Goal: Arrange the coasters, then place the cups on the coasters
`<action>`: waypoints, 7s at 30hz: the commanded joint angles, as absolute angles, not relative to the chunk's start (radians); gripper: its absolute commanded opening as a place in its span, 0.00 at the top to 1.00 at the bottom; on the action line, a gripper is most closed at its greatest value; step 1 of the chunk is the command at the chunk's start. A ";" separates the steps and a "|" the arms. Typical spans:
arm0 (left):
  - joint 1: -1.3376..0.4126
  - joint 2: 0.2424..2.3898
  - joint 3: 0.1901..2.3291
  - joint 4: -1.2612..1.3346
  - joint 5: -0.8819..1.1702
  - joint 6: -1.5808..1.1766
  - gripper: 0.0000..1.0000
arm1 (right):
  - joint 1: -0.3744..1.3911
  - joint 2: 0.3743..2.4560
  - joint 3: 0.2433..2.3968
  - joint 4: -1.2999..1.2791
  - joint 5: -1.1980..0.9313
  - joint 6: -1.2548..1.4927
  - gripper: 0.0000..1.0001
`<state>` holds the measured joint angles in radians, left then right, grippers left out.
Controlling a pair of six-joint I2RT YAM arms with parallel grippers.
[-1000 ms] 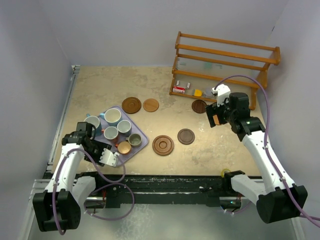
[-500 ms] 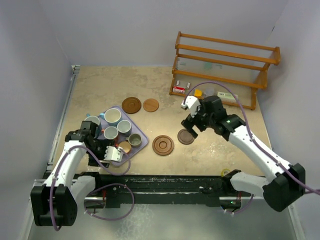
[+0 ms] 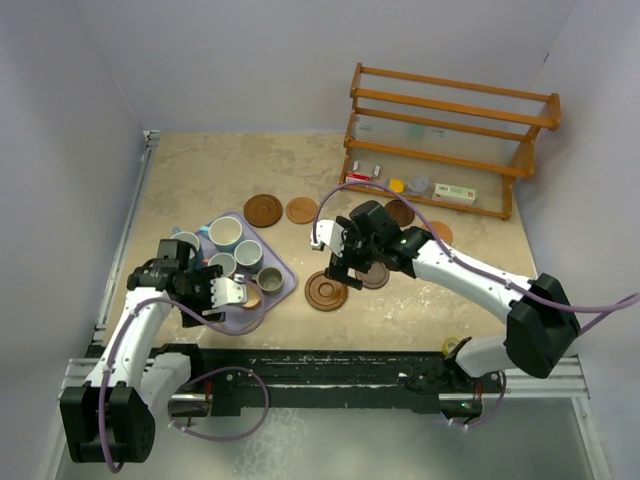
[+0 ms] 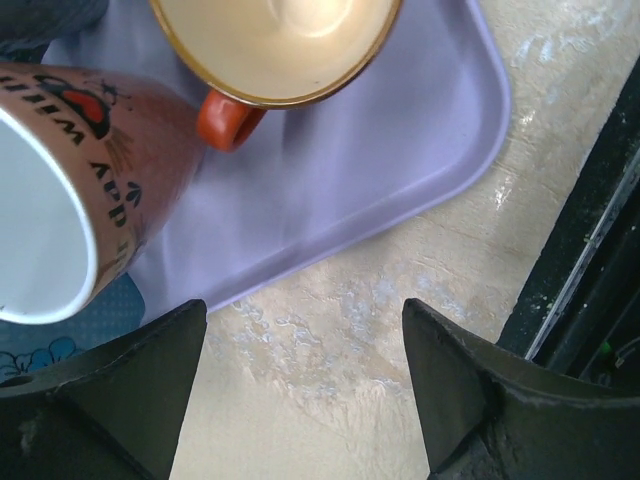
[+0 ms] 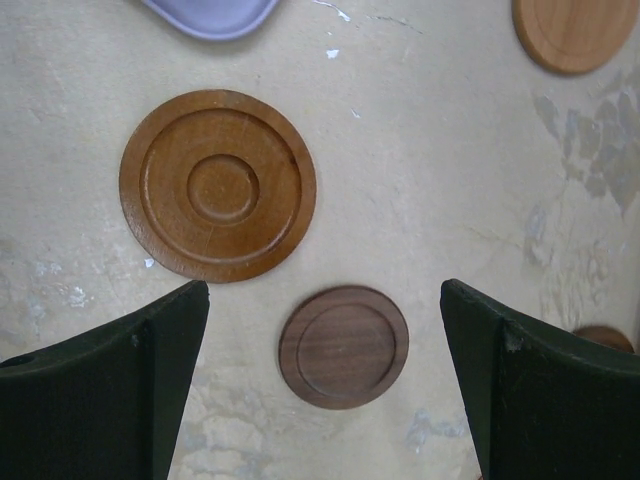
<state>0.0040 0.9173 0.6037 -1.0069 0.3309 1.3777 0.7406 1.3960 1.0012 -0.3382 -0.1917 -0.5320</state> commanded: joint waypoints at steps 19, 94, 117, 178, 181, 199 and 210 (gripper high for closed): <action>0.000 0.854 0.644 -0.956 0.263 1.039 0.23 | 0.944 1.712 1.191 -0.226 -0.299 -0.743 0.07; 0.131 1.206 1.165 -0.678 0.077 0.405 0.24 | 0.977 2.036 1.688 -0.368 -0.318 -0.217 0.50; -0.232 1.408 1.204 -0.544 0.281 0.523 0.24 | 0.482 1.494 1.245 -0.599 -0.323 -0.413 0.36; -0.578 2.065 1.550 -0.579 0.510 0.223 0.38 | 0.284 1.245 1.054 -0.612 -0.181 -0.297 0.37; -0.578 1.970 1.484 -0.522 0.533 0.269 0.33 | 0.282 1.263 1.063 -0.600 -0.176 -0.290 0.36; -0.785 1.752 1.053 -0.280 0.273 0.533 0.27 | 0.282 1.442 1.163 -0.622 -0.243 -0.280 0.26; -0.757 1.750 1.001 -0.249 0.046 0.520 0.27 | 0.282 1.504 1.173 -0.627 -0.228 -0.297 0.20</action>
<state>-0.7906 1.7611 1.0363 -0.2676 0.1848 0.5125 0.2867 1.4967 1.1301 -0.6201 -0.2203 -0.2955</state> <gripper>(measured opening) 0.732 0.798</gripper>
